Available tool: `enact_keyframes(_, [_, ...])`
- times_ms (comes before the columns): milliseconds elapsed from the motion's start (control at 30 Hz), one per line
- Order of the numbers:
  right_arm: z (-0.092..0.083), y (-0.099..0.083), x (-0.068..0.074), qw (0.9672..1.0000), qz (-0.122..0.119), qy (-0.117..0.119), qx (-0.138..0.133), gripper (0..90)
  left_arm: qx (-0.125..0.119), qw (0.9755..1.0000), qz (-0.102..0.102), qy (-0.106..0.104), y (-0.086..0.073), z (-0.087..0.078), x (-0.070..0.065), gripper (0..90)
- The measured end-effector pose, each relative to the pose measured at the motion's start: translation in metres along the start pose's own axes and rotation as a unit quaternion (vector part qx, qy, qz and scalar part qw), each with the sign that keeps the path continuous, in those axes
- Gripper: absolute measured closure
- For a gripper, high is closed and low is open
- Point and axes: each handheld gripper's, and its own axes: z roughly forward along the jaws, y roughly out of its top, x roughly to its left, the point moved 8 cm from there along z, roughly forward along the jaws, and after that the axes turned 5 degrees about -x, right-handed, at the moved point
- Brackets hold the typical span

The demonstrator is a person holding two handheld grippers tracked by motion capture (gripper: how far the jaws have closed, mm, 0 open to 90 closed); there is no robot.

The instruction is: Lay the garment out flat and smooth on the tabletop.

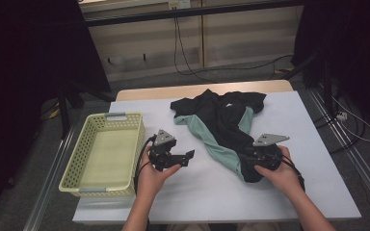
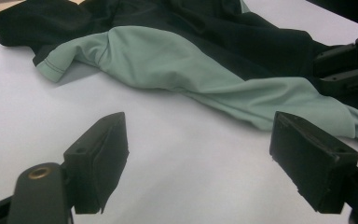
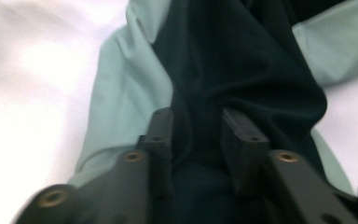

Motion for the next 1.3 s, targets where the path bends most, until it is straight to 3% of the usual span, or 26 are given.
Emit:
enact_keyframes(300, [-0.014, 0.015, 0.015, 0.9994, -0.029, -0.002, -0.020, 50.7, 0.000, 1.0000, 0.001, -0.003, 0.001, 0.000, -0.002, 19.5])
enact_keyframes(467, [-0.023, 0.022, 0.020, 0.9984, -0.042, -0.003, -0.038, 50.2, -0.003, 1.0000, -0.002, -0.003, 0.002, -0.001, -0.003, 19.5])
enact_keyframes(567, [-0.029, 0.028, 0.028, 0.9976, -0.049, 0.005, -0.048, 54.5, -0.001, 1.0000, 0.000, -0.004, 0.002, -0.001, -0.003, 19.4])
enact_keyframes(633, [-0.032, 0.032, 0.037, 0.9967, -0.059, 0.021, -0.051, 63.8, 0.000, 1.0000, 0.001, -0.005, 0.002, -0.001, -0.003, 19.5])
enact_keyframes(733, [-0.030, 0.031, 0.055, 0.9941, -0.084, 0.058, -0.038, 78.0, 0.000, 1.0000, 0.000, -0.005, 0.001, -0.001, -0.003, 19.5])
enact_keyframes(800, [-0.023, 0.026, 0.063, 0.9929, -0.089, 0.075, -0.025, 77.4, 0.000, 1.0000, 0.000, -0.006, 0.001, 0.000, -0.004, 19.5])
enact_keyframes(900, [-0.008, 0.012, 0.064, 0.9933, -0.092, 0.071, 0.001, 69.2, 0.002, 1.0000, 0.001, -0.006, 0.000, 0.000, -0.003, 19.5])
enact_keyframes(1033, [0.007, -0.004, 0.058, 0.9939, -0.082, 0.067, 0.032, 64.8, 0.005, 1.0000, 0.005, -0.005, -0.001, 0.001, -0.003, 19.5])
enact_keyframes(1133, [0.013, -0.010, 0.053, 0.9931, -0.090, 0.060, 0.045, 67.5, 0.003, 1.0000, -0.003, -0.004, -0.001, 0.002, -0.003, 19.5])
enact_keyframes(1167, [0.014, -0.010, 0.052, 0.9939, -0.082, 0.061, 0.042, 71.2, 0.004, 1.0000, -0.001, -0.005, -0.002, 0.002, -0.003, 19.5])
enact_keyframes(1233, [0.013, -0.009, 0.049, 0.9936, -0.089, 0.052, 0.046, 80.4, 0.005, 1.0000, -0.001, -0.004, -0.002, 0.002, -0.003, 19.5])
enact_keyframes(1300, [0.013, -0.009, 0.050, 0.9936, -0.087, 0.054, 0.047, 83.0, 0.006, 1.0000, 0.004, -0.004, -0.001, 0.001, -0.003, 19.5])
